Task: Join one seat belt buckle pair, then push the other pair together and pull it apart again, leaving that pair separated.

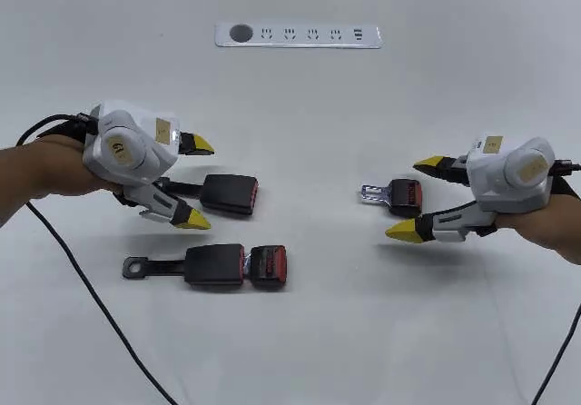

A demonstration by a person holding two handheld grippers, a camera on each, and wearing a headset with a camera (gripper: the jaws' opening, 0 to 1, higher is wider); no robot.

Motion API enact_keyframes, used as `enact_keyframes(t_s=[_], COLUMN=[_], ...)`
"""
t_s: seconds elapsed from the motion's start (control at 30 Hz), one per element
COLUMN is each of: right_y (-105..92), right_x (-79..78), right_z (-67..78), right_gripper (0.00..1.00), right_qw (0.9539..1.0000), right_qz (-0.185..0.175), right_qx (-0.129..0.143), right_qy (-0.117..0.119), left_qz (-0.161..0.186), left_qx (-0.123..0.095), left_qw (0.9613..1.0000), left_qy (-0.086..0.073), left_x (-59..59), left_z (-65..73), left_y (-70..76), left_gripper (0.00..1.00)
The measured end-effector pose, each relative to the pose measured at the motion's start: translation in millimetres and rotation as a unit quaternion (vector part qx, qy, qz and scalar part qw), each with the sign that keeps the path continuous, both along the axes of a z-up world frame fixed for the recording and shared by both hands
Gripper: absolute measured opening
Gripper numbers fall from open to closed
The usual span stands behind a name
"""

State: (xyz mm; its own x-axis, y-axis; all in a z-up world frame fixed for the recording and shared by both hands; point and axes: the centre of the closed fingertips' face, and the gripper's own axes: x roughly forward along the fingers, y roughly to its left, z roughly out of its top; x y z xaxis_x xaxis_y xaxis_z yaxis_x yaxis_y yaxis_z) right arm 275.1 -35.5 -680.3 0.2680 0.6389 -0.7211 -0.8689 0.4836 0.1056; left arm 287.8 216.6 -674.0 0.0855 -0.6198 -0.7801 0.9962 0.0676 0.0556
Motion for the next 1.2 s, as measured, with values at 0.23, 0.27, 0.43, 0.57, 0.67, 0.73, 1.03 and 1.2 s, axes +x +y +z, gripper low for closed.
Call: enact_keyframes(t_s=[0.23, 0.27, 0.43, 0.57, 0.67, 0.73, 1.03, 1.2], right_y=[-4.7, -8.7, -6.2, -3.7, 1.0, 0.2, -2.6, -1.6], right_x=[-3.0, -0.5, 1.6, -1.1, -2.2, 2.2, 6.7, 7.6], right_z=[-7.5, -9.8, -8.9, -11.3, -11.5, -11.0, -10.7, -9.4], right_gripper=[0.69, 0.68, 0.65, 0.58, 0.58, 0.55, 0.4, 0.36], right_qw=[0.9996, 0.9996, 0.9992, 0.9987, 0.9981, 0.9982, 0.9965, 0.9955], right_qz=[0.02, 0.014, 0.031, 0.045, 0.056, 0.054, 0.069, 0.08], right_qx=[-0.02, -0.021, -0.025, -0.023, -0.025, -0.026, -0.045, -0.05], right_qy=[0.005, 0.009, -0.001, 0.0, -0.005, -0.005, -0.014, -0.012], left_qz=[-0.019, -0.022, -0.021, -0.02, -0.008, -0.009, 0.009, 0.048], left_qx=[0.017, 0.017, 0.004, 0.0, 0.0, 0.001, 0.003, -0.006], left_qw=[0.9996, 0.9995, 0.9994, 0.9992, 0.9993, 0.9993, 0.9994, 0.9983], left_qy=[0.009, 0.015, 0.028, 0.036, 0.037, 0.037, 0.035, 0.031], left_x=[-3.2, -3.7, -6.6, -6.7, 1.7, 1.4, 0.3, -1.3], left_z=[-16.7, -17.0, -15.3, -14.6, -14.9, -14.0, -14.0, -14.4], left_y=[-2.0, -0.8, -6.3, -7.4, -4.8, -7.2, -13.4, -14.5], left_gripper=[0.61, 0.6, 0.56, 0.49, 0.43, 0.42, 0.35, 0.35])
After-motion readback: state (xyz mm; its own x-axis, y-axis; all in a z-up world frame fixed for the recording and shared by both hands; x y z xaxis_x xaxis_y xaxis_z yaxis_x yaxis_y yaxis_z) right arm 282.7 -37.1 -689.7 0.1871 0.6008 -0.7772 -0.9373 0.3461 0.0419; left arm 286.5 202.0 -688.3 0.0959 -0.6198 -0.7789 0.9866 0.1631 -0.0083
